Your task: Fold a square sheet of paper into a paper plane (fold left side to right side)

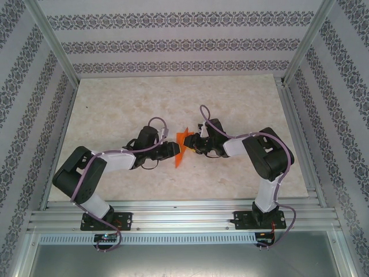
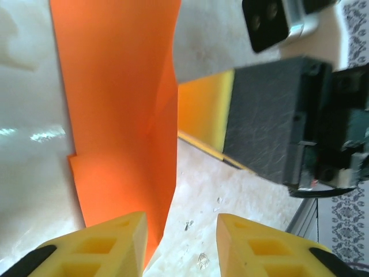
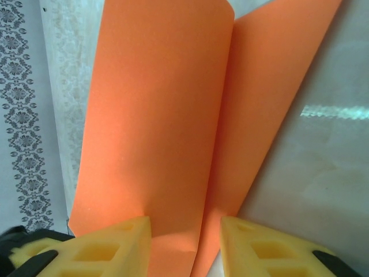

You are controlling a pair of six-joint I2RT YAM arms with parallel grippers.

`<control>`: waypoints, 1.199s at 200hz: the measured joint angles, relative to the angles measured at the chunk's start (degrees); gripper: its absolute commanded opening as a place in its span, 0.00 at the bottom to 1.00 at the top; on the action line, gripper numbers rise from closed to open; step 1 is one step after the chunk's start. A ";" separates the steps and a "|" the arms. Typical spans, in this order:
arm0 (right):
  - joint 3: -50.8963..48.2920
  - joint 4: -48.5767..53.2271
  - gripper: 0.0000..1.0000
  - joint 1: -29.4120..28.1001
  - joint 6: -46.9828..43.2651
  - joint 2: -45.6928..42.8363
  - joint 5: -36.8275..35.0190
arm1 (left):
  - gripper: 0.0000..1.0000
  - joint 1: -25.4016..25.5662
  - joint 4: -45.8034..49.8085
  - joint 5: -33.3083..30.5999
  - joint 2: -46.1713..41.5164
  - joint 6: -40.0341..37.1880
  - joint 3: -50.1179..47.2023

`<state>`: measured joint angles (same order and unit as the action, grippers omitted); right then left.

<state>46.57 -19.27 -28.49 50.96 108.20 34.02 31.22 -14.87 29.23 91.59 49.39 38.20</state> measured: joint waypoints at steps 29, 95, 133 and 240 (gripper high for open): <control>0.09 0.09 0.37 0.00 0.00 0.02 0.09 | 0.40 -2.93 3.10 0.50 -0.04 -1.84 2.99; 0.13 0.15 0.37 0.00 0.00 0.07 0.13 | 0.40 -3.85 5.73 3.13 9.05 -4.68 11.87; 0.17 0.22 0.38 0.00 0.00 0.07 0.17 | 0.27 -3.85 6.95 3.54 12.87 -5.62 14.23; 0.46 1.33 0.41 0.02 -1.57 -0.35 0.52 | 0.00 -6.10 9.07 4.94 19.26 -9.35 18.64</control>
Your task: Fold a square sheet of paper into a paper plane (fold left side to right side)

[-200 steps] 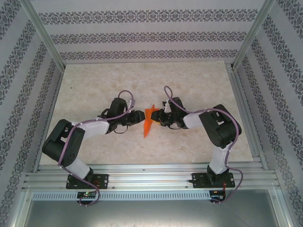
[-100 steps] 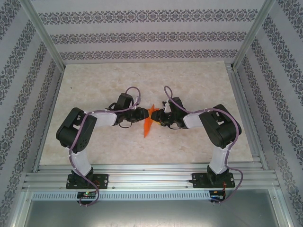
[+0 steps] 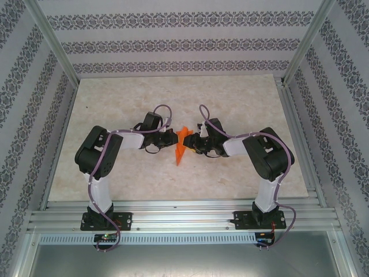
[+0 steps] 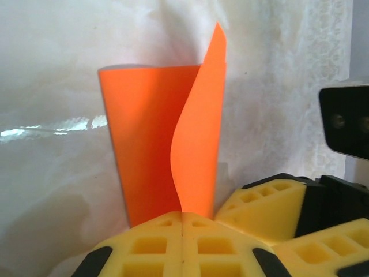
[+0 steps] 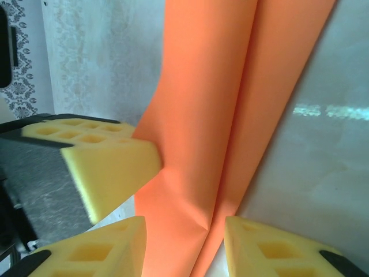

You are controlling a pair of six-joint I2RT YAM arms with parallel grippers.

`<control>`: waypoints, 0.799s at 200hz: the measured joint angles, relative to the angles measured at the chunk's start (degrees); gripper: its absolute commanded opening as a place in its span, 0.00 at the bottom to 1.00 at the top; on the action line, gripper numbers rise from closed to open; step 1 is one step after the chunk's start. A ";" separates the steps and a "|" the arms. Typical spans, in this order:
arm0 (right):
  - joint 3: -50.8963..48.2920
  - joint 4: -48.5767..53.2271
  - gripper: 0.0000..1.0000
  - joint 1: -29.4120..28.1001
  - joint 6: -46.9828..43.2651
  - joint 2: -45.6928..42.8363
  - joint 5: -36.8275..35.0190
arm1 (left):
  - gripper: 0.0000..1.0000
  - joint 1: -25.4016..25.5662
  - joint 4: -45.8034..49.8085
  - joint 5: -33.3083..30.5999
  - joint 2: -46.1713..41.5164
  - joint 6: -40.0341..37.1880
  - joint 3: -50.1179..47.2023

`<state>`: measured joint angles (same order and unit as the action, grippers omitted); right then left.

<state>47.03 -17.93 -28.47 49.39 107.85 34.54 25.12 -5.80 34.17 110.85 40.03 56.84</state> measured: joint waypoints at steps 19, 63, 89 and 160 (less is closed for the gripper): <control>0.04 0.98 0.41 0.09 -1.38 -0.42 -0.22 | 0.00 -0.28 0.26 0.72 0.50 -0.83 0.20; 0.02 5.18 0.40 0.33 -3.43 -2.29 -1.88 | 0.00 -0.39 0.35 1.95 1.92 -2.14 1.11; 0.02 6.71 0.39 0.48 -4.55 -3.10 -2.64 | 0.01 -0.55 0.35 2.73 3.17 -2.54 1.73; -0.04 8.04 0.30 0.44 -5.57 -3.74 -2.99 | 0.00 -0.74 1.05 3.10 4.15 -4.02 3.98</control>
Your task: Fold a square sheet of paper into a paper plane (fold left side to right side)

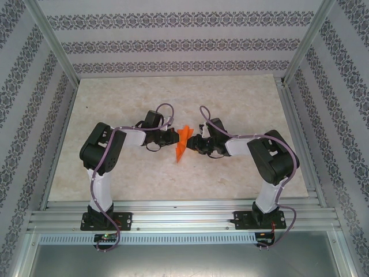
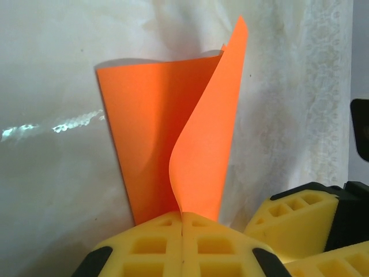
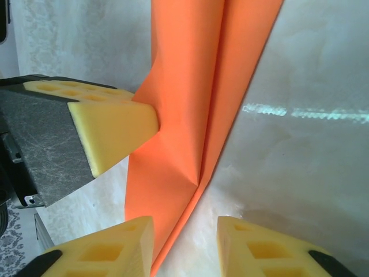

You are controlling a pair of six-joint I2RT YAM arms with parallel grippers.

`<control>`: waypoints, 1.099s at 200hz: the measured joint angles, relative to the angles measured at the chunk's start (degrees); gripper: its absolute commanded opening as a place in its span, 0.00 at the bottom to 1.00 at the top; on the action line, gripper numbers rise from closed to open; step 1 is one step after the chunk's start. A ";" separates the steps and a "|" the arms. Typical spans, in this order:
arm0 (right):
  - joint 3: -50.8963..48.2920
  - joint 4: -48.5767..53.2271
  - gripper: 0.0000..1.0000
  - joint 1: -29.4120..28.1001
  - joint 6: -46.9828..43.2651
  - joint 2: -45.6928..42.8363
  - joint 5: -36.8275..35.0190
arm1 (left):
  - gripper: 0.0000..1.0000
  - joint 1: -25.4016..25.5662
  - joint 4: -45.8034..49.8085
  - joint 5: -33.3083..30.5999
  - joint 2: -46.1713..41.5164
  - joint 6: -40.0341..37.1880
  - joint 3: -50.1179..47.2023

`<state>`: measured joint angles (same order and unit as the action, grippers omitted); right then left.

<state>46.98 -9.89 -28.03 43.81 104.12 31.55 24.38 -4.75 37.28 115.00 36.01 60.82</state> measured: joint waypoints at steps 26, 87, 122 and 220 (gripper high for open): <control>0.00 -1.05 0.26 -0.90 0.66 -1.11 0.20 | 0.00 -0.02 0.09 0.00 0.22 -0.02 0.02; -2.08 -4.48 0.24 -5.09 4.42 -2.49 0.48 | 0.00 -0.42 0.11 0.76 0.74 -0.02 0.13; -2.58 -5.20 0.24 -6.21 5.68 -2.62 0.44 | 0.00 -0.70 0.11 1.44 1.05 0.00 0.33; -2.58 -9.88 0.24 -7.23 7.87 -0.61 0.42 | 0.00 -1.03 0.07 2.45 1.46 0.02 0.55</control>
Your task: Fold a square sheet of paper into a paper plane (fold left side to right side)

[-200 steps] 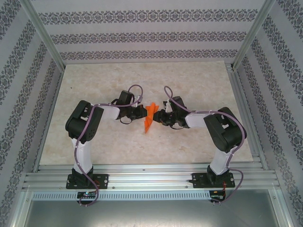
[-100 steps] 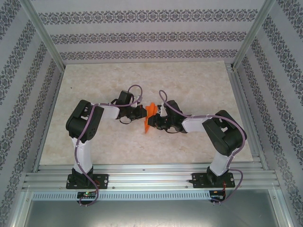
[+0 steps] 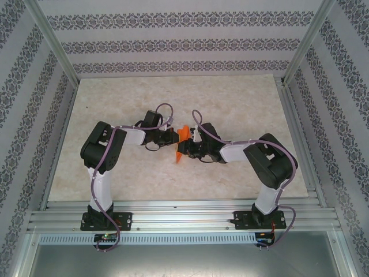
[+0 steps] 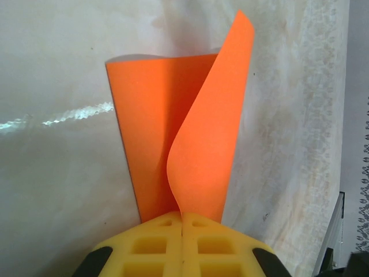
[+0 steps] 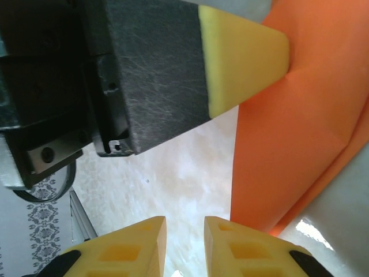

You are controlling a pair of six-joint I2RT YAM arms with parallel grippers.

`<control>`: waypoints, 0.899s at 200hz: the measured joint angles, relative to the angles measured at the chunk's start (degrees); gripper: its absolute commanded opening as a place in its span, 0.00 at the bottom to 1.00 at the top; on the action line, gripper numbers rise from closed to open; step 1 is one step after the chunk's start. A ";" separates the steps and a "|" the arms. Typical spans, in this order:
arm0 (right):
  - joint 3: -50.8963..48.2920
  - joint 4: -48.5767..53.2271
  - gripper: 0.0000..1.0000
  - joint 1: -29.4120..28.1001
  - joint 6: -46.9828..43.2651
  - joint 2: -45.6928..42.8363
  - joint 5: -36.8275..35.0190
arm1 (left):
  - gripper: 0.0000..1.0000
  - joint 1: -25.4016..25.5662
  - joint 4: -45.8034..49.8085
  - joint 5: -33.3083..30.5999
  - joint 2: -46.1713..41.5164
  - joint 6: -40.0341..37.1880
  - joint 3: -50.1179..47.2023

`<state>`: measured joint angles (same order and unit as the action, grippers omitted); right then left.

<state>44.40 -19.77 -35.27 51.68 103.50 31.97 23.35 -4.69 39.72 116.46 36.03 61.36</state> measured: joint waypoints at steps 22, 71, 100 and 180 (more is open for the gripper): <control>0.00 -1.20 0.25 -0.22 0.70 1.11 -0.02 | 0.00 -0.04 0.00 0.31 0.11 0.02 0.09; 0.15 -3.10 0.25 -0.37 1.22 2.82 -0.04 | 0.00 -0.09 0.00 0.35 0.13 0.02 0.09; 0.46 -3.30 0.25 -0.37 1.22 3.58 -0.09 | 0.00 -0.09 0.00 0.35 0.13 0.02 0.11; 1.57 -4.24 0.26 -0.37 1.22 4.55 -0.63 | 0.00 -0.09 0.11 0.85 0.79 0.04 1.01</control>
<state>45.98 -24.01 -35.64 52.90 108.05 31.33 23.27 -4.58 40.58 117.25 36.07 62.37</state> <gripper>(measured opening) 0.254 0.057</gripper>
